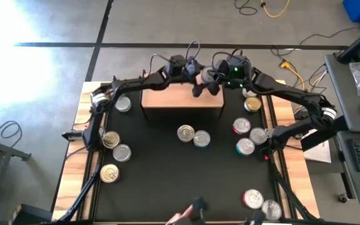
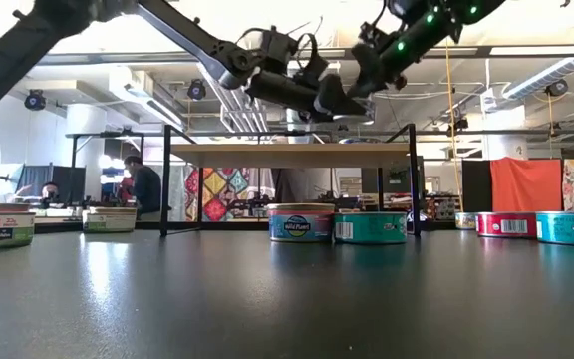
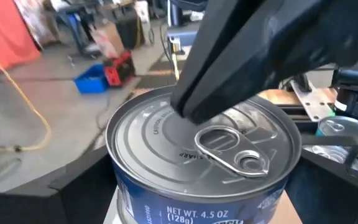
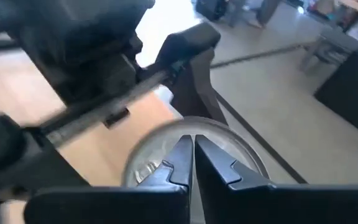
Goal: Stack canned seafood by type on shelf
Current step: Stack the blue tuna can on top of the other blue tuna can on the shelf
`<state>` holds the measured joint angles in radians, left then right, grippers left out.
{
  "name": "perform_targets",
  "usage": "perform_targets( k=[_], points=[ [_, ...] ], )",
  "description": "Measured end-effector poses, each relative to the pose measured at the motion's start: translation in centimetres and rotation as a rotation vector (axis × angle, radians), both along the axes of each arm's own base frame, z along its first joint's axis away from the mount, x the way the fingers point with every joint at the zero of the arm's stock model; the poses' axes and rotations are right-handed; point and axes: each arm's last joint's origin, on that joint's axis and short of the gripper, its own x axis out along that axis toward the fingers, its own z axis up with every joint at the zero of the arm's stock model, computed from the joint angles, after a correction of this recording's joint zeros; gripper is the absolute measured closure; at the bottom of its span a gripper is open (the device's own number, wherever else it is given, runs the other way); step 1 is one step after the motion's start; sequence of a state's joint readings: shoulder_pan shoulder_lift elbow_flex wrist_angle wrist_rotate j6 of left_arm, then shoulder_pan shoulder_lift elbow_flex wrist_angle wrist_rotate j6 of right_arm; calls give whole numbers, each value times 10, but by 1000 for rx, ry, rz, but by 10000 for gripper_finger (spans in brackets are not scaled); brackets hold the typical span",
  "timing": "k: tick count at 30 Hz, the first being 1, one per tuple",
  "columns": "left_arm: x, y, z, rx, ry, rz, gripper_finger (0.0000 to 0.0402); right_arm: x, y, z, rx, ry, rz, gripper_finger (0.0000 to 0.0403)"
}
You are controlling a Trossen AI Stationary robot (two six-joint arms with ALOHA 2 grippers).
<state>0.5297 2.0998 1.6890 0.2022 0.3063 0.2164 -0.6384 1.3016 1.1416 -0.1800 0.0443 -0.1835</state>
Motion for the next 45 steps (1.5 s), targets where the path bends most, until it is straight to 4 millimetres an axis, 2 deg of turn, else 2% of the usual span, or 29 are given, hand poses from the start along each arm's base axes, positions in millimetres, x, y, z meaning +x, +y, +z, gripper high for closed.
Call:
perform_targets(
  k=[6, 14, 24, 33, 45],
  points=[
    [20, 29, -10, -58, 76, -2, 24, -12, -29, -11, 17, 33, -86, 393],
    [37, 42, -8, -86, 137, -42, 24, -17, -51, -27, 148, 3, 9, 393],
    [34, 41, 2, -81, 200, -51, 25, -20, -50, -24, 127, 12, 34, 393],
    [31, 43, -5, -95, 203, -48, 26, -17, -53, -32, 139, 33, 36, 392],
    [22, 42, 11, -74, 195, -31, 27, -16, -54, -28, 113, 10, 45, 392]
  ],
)
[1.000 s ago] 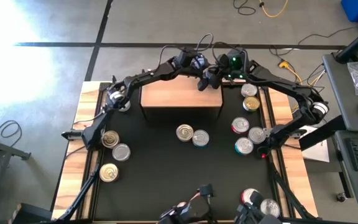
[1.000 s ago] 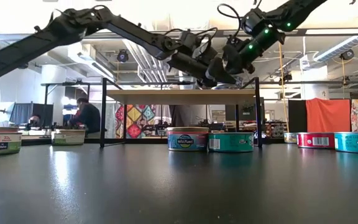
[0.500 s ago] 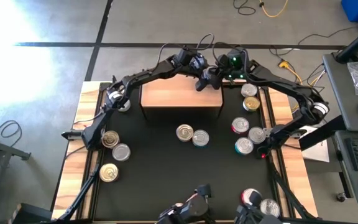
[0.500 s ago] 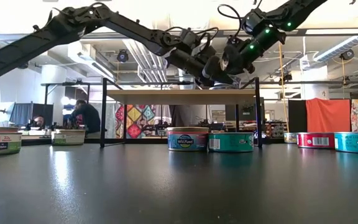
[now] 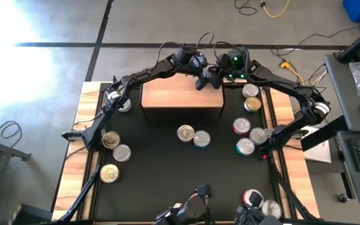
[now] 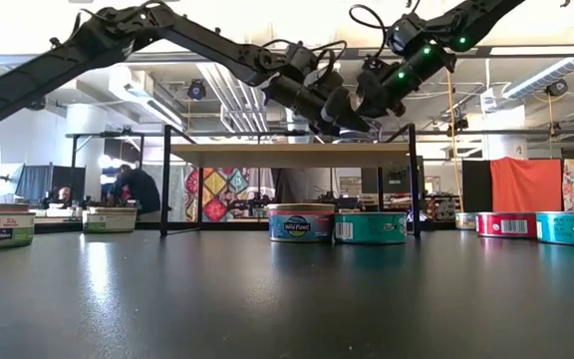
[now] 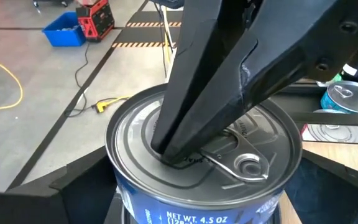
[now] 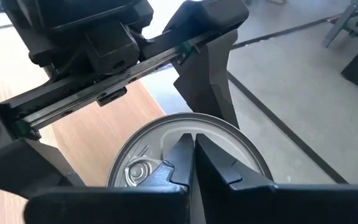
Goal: Stack canned seafood by type on shelf
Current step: Stack the blue tuna can on top of the other blue tuna can on the shelf
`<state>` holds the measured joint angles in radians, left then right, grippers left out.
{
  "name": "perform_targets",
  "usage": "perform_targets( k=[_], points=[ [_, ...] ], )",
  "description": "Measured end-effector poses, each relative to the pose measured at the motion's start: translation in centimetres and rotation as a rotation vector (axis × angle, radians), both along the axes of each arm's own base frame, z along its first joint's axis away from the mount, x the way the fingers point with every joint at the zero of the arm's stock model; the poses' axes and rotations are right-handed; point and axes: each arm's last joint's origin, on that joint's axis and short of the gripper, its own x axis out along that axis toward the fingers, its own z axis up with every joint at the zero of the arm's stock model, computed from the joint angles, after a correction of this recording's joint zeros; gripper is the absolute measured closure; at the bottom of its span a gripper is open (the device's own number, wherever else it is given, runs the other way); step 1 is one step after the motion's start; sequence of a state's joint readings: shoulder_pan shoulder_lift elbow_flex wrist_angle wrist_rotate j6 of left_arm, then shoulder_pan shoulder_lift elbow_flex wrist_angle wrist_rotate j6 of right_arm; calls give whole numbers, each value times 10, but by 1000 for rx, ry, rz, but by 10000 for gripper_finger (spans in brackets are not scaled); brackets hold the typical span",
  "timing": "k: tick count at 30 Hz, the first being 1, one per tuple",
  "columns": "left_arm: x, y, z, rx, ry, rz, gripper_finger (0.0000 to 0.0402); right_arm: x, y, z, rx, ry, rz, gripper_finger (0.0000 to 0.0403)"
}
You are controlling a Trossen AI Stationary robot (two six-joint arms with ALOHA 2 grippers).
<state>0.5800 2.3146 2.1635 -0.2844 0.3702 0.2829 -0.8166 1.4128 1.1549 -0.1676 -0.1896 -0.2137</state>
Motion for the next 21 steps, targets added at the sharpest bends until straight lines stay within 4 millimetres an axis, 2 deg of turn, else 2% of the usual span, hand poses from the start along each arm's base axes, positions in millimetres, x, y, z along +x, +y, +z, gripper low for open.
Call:
perform_targets(
  k=[7, 14, 21],
  points=[
    [-1, 2, -8, 11, -52, -7, 27, 1, -1, 2, -20, -20, -6, 392],
    [-31, -5, -2, -1, -198, 6, 27, 4, 0, 8, -38, -74, 49, 392],
    [-40, -9, -12, 11, -254, 13, 27, 7, -1, 9, -36, -132, 87, 392]
  ],
)
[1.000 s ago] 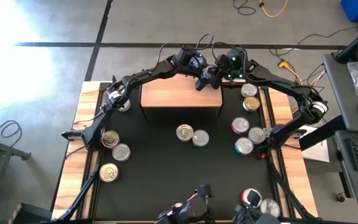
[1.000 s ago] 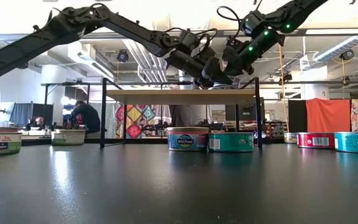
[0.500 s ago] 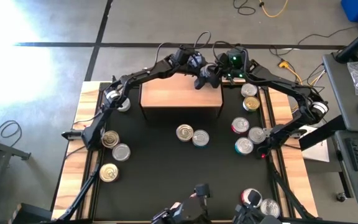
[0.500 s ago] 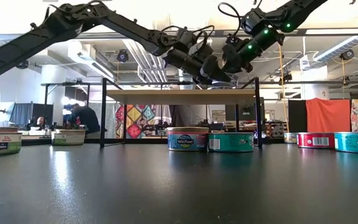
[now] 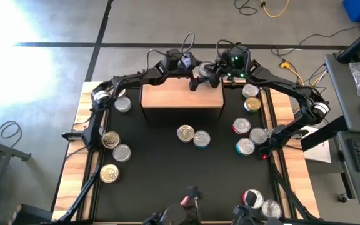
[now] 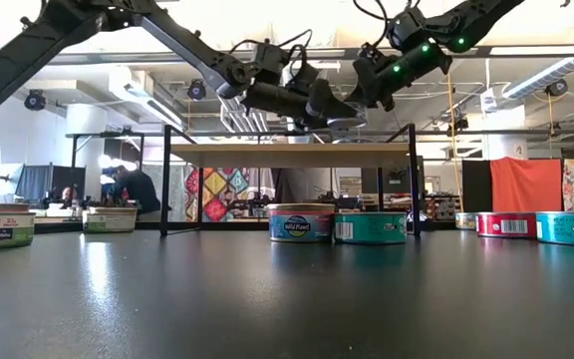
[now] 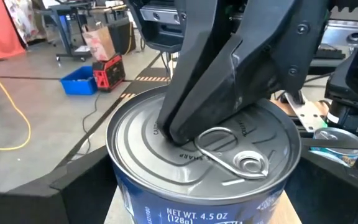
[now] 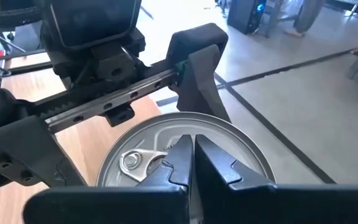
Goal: Stack canned seafood by type on shelf
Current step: Stack the blue tuna can on top of the other blue tuna can on the shelf
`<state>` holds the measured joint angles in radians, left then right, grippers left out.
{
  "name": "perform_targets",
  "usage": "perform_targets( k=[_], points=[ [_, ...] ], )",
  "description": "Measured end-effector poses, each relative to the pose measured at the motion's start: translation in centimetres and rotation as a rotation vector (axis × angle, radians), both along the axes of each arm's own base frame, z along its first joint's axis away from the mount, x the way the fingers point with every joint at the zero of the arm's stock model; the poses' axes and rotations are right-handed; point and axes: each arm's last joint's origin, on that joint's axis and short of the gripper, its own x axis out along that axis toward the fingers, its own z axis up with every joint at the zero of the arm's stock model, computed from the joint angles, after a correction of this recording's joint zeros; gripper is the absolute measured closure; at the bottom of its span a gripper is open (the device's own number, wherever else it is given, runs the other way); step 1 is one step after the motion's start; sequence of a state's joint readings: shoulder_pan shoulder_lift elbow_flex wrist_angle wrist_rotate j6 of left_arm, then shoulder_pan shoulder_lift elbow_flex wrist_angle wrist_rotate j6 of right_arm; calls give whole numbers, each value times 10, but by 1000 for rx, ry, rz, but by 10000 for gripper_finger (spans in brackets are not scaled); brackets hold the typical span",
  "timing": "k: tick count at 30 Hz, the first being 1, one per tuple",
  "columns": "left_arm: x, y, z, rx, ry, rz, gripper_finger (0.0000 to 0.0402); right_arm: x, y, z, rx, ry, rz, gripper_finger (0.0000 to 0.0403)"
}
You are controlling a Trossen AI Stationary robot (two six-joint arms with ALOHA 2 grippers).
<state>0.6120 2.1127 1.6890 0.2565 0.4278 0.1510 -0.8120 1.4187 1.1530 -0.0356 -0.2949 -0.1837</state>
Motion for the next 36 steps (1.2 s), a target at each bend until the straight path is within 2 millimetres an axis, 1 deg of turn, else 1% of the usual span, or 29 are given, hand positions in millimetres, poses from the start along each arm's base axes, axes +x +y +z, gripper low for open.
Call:
perform_targets(
  k=[3, 14, 18, 22, 27, 32, 36],
  points=[
    [0, 2, -3, -8, 0, 5, 27, 1, -2, -2, -1, -1, -4, 392],
    [4, 6, -20, -70, 22, 20, 27, 10, -11, -23, 39, 39, -3, 392],
    [4, 6, -23, -90, 37, 22, 27, 11, -12, -26, 43, 46, 2, 392],
    [5, 4, -23, -91, 37, 17, 26, 11, -12, -25, 31, 50, 8, 392],
    [9, 0, -18, -69, 37, 3, 26, 10, -11, -22, 19, 48, 15, 392],
    [11, 1, -8, -64, 95, -4, 26, 10, -11, -22, 5, 49, 19, 392],
    [11, 1, -6, -49, 112, 5, 26, 10, -11, -22, -3, 55, 22, 392]
  ],
)
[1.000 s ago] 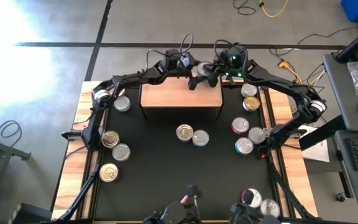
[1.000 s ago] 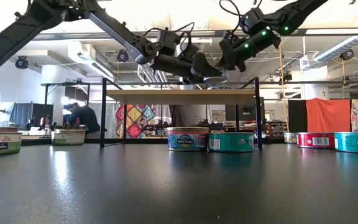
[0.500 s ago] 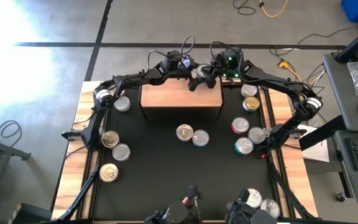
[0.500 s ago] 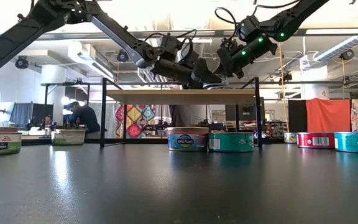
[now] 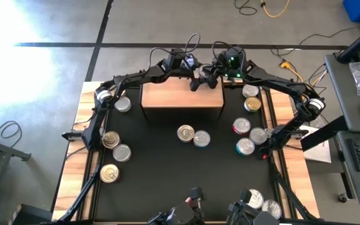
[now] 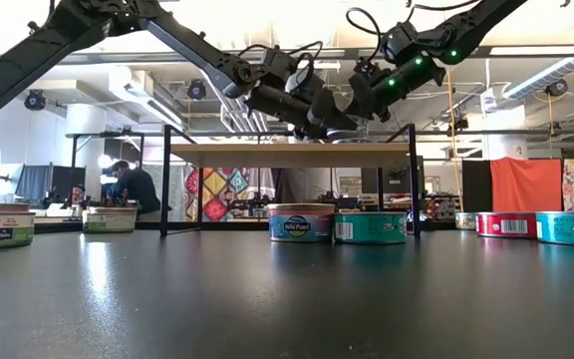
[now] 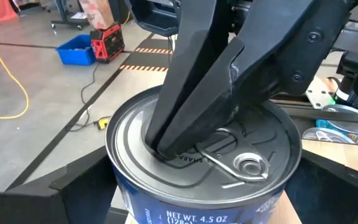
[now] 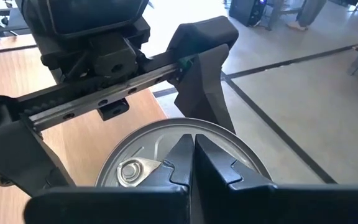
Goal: Stack canned seafood by type on shelf
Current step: Stack the blue tuna can on top of the other blue tuna can on the shelf
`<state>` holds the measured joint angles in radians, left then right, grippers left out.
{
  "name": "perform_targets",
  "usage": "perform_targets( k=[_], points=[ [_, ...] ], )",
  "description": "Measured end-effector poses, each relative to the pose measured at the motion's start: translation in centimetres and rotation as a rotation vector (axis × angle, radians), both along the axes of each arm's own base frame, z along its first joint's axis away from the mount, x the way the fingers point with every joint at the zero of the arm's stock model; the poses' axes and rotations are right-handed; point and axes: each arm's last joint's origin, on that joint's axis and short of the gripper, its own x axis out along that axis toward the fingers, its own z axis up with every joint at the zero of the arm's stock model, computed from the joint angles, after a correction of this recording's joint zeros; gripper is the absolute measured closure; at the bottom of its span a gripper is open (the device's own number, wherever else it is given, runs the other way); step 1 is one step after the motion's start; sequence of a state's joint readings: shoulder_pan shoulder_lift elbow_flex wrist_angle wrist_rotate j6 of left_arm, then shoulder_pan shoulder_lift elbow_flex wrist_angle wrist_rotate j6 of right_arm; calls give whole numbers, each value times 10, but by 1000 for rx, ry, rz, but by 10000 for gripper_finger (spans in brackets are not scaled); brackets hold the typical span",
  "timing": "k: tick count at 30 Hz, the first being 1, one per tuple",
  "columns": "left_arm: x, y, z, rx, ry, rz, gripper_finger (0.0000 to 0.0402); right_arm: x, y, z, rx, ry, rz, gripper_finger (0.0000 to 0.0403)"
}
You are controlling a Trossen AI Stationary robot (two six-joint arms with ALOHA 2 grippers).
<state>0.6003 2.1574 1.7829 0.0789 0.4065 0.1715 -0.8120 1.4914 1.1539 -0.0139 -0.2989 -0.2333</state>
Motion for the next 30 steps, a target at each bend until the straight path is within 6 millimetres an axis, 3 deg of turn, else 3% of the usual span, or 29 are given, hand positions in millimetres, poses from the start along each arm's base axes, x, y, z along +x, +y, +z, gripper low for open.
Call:
perform_targets(
  k=[22, 30],
  points=[
    [2, -3, 0, 40, 21, 20, 26, 0, 0, -1, 3, 4, -3, 392],
    [2, 1, 19, 23, 26, 28, 26, 0, 0, 2, -9, -4, -2, 392]
  ],
)
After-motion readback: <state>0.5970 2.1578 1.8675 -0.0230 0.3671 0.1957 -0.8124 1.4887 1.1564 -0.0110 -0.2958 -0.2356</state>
